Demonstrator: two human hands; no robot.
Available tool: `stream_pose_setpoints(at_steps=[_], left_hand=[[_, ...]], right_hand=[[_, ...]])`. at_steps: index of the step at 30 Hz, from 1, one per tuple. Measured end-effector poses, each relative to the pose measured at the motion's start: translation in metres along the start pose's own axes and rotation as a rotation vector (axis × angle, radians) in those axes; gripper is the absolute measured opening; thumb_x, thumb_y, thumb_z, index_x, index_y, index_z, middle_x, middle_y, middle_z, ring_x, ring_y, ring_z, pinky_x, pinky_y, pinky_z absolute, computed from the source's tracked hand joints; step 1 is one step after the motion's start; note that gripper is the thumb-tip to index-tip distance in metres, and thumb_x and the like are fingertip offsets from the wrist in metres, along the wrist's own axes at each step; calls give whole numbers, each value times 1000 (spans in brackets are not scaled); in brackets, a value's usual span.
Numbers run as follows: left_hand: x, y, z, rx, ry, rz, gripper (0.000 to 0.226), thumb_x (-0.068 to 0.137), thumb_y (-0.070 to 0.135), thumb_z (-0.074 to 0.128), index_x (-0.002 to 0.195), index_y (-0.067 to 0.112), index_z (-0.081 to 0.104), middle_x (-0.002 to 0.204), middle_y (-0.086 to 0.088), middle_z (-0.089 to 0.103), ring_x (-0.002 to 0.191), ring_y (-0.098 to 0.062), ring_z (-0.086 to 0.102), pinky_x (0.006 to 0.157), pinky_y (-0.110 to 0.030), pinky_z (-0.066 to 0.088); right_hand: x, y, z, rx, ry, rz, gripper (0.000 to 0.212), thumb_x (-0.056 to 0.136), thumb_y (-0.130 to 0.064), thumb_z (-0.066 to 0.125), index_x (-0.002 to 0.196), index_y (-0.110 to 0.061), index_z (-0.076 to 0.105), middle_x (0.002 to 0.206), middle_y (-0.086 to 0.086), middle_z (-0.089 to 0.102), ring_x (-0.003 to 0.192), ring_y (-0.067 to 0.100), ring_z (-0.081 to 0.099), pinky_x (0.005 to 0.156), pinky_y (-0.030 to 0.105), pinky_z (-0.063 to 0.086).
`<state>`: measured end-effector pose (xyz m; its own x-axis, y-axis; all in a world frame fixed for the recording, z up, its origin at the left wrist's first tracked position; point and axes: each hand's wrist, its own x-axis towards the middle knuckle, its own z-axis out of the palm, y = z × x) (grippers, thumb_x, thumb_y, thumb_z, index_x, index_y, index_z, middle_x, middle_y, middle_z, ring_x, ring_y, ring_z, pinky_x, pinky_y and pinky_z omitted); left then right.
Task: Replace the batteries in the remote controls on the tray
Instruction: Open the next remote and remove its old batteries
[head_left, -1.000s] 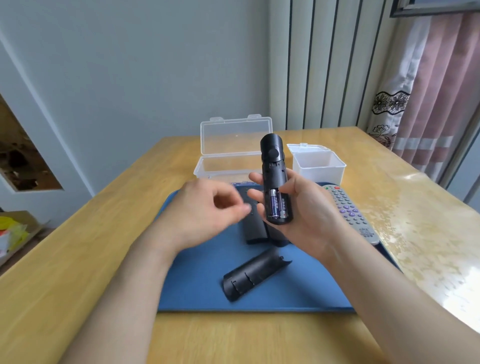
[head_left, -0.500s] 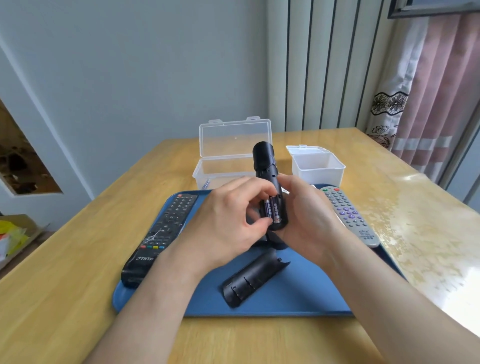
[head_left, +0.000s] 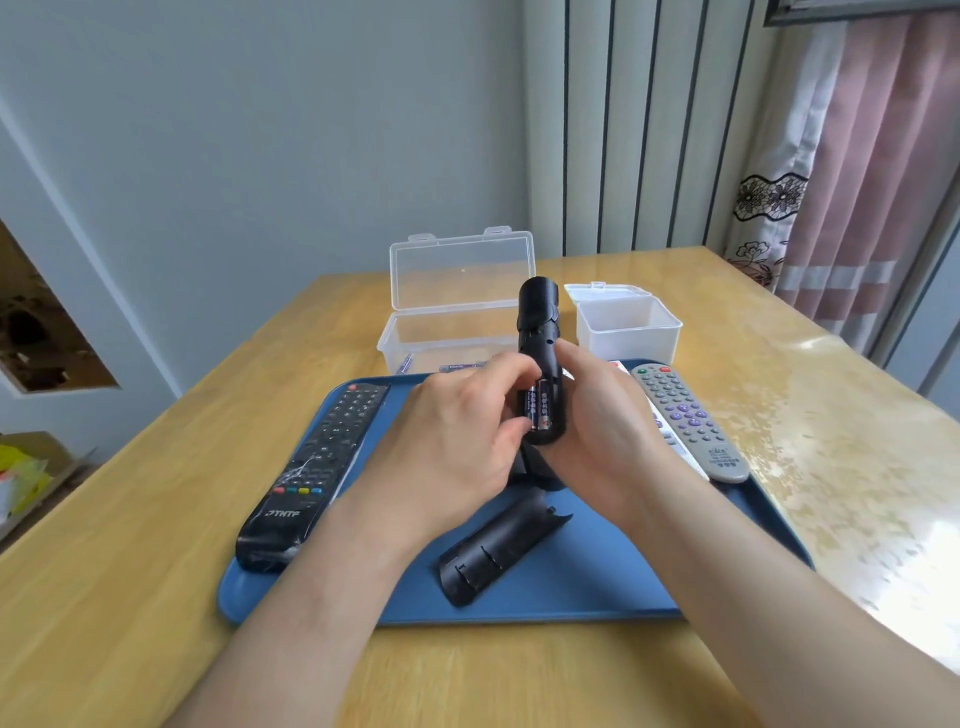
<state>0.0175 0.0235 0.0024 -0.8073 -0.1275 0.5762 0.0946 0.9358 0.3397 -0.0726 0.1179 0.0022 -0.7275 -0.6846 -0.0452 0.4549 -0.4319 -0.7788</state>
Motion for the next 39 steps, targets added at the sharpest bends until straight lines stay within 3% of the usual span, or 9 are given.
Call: stream_pose_setpoints(at_steps=[3, 8, 13, 17, 21, 24, 30, 34, 39], left_hand=[[0, 1, 1, -53, 23, -19, 33, 82, 9, 63, 113, 18, 57, 99, 4, 68, 90, -15, 65, 85, -35, 51], [3, -2, 9, -95, 113, 7, 28, 83, 6, 53, 110, 11, 58, 101, 3, 57, 93, -16, 58, 85, -34, 50], [3, 1, 5, -183, 117, -77, 27, 79, 9, 55, 104, 19, 58, 87, 5, 55, 82, -10, 54, 67, -7, 37], [2, 2, 4, -308, 115, -146, 24, 76, 14, 60, 99, 22, 57, 80, -1, 51, 67, -13, 50, 59, -14, 39], [-1, 4, 4, -345, 181, -143, 27, 72, 8, 63, 93, 21, 52, 71, -4, 48, 63, -22, 49, 59, -25, 44], [-2, 9, 12, -341, 187, -120, 29, 75, 3, 62, 96, 19, 51, 75, -4, 52, 66, -20, 52, 63, -34, 49], [2, 0, 16, -257, 263, -233, 37, 78, 19, 74, 114, 25, 67, 84, 8, 55, 65, -14, 54, 68, -23, 50], [2, 5, 15, -260, 296, -260, 25, 77, 10, 77, 94, 26, 70, 81, 7, 65, 67, -8, 62, 69, -20, 52], [8, 7, 1, -753, 326, -392, 25, 84, -3, 48, 85, 16, 63, 68, 10, 62, 65, -13, 62, 64, -26, 54]], right_hand=[[-3, 2, 2, -2, -26, -46, 15, 100, -9, 38, 98, -6, 53, 72, 10, 57, 65, 22, 61, 62, 32, 50], [-7, 3, 7, -27, -70, -105, 24, 102, -5, 34, 101, -5, 58, 72, 8, 59, 65, 19, 61, 55, 24, 52], [-10, 6, 10, -55, -84, -104, 30, 102, -1, 32, 94, -3, 61, 75, 12, 60, 71, 25, 63, 59, 30, 56], [-12, 9, 10, -72, -112, -86, 32, 101, 0, 32, 86, -5, 60, 79, 14, 57, 64, 24, 63, 54, 27, 52], [-10, 9, 9, -55, -93, -79, 33, 101, -2, 32, 86, -5, 61, 74, 14, 58, 62, 23, 59, 62, 31, 49], [-5, 4, 6, 33, -60, -70, 29, 101, -4, 32, 87, -6, 57, 69, 9, 56, 59, 19, 56, 55, 28, 51], [-2, 7, 2, 73, -90, 22, 29, 101, -7, 32, 113, -6, 59, 97, 18, 56, 89, 30, 55, 72, 36, 49], [-2, 7, 1, 88, -104, 56, 32, 101, -9, 31, 119, -9, 57, 106, 19, 56, 99, 32, 55, 87, 43, 44], [-1, 4, -3, 60, -67, 61, 27, 102, -15, 38, 118, -12, 59, 110, 11, 66, 91, 24, 64, 87, 42, 52]])
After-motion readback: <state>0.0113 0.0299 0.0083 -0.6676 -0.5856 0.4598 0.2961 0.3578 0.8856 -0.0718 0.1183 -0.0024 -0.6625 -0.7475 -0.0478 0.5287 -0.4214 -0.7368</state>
